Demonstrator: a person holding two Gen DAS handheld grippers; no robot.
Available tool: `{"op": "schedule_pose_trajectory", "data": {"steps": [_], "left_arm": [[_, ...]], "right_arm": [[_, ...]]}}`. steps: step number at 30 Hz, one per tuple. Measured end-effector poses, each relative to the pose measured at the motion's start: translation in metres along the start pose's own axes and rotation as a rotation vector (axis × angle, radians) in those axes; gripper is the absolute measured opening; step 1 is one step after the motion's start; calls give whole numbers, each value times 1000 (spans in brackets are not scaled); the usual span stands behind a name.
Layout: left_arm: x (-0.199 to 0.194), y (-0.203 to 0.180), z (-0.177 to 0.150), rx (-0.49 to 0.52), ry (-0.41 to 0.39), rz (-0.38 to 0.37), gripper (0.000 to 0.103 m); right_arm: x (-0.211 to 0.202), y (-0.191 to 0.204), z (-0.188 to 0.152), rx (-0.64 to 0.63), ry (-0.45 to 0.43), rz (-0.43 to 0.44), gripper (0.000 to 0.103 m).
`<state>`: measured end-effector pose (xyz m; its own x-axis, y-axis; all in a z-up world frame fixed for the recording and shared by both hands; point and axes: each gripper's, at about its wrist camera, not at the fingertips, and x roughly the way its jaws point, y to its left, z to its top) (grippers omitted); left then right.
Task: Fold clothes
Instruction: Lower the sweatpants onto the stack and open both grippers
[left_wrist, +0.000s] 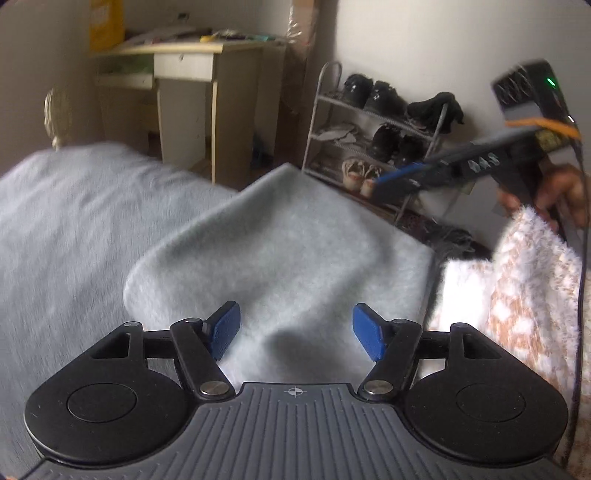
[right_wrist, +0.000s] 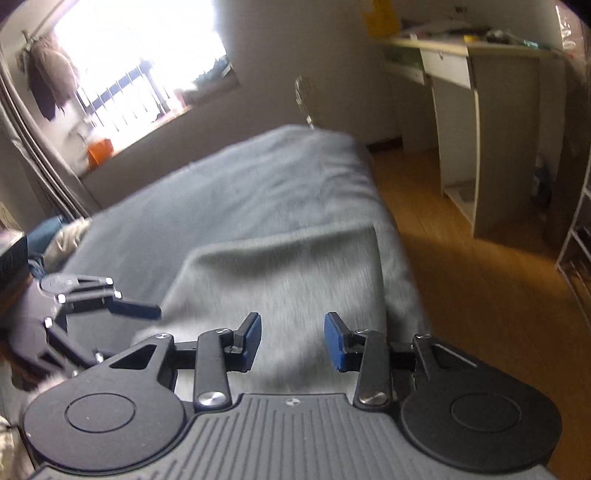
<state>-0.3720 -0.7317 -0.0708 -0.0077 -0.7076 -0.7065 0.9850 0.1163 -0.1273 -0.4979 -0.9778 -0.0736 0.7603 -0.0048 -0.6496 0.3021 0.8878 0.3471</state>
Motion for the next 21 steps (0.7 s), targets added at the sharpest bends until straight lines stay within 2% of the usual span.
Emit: {"op": "schedule_pose_trajectory", "data": {"steps": [2, 3, 4, 5, 7, 8, 9, 11, 15, 19, 21], "left_arm": [[12, 5, 9, -40, 7, 21, 70], [22, 16, 11, -86, 28, 32, 74], [34, 28, 12, -151, 75, 37, 77], [44, 40, 12, -224, 115, 47, 75], [47, 56, 13, -345, 133, 52, 73], [44, 61, 17, -387, 139, 54, 73], [37, 64, 22, -402, 141, 59, 73], [14, 68, 35, -405, 132, 67, 74], [-57, 80, 51, -400, 95, 79, 77], [-122, 85, 51, -419, 46, 117, 78], [-141, 86, 47, -444, 25, 130, 79]], "right_arm": [[15, 1, 16, 10, -26, 4, 41], [27, -1, 23, 37, -27, 5, 41], [39, -3, 29, 63, -27, 7, 41], [52, -5, 34, 90, -22, 0, 41], [88, -9, 32, 142, 80, -120, 40], [105, -11, 30, 166, 138, -189, 40], [111, -10, 28, 187, 159, -228, 40], [90, -5, 33, 207, 133, -252, 41], [31, 19, 40, 264, 59, -276, 41], [-28, 52, 41, 336, -19, -288, 43], [-58, 68, 42, 372, -58, -294, 43]]}}
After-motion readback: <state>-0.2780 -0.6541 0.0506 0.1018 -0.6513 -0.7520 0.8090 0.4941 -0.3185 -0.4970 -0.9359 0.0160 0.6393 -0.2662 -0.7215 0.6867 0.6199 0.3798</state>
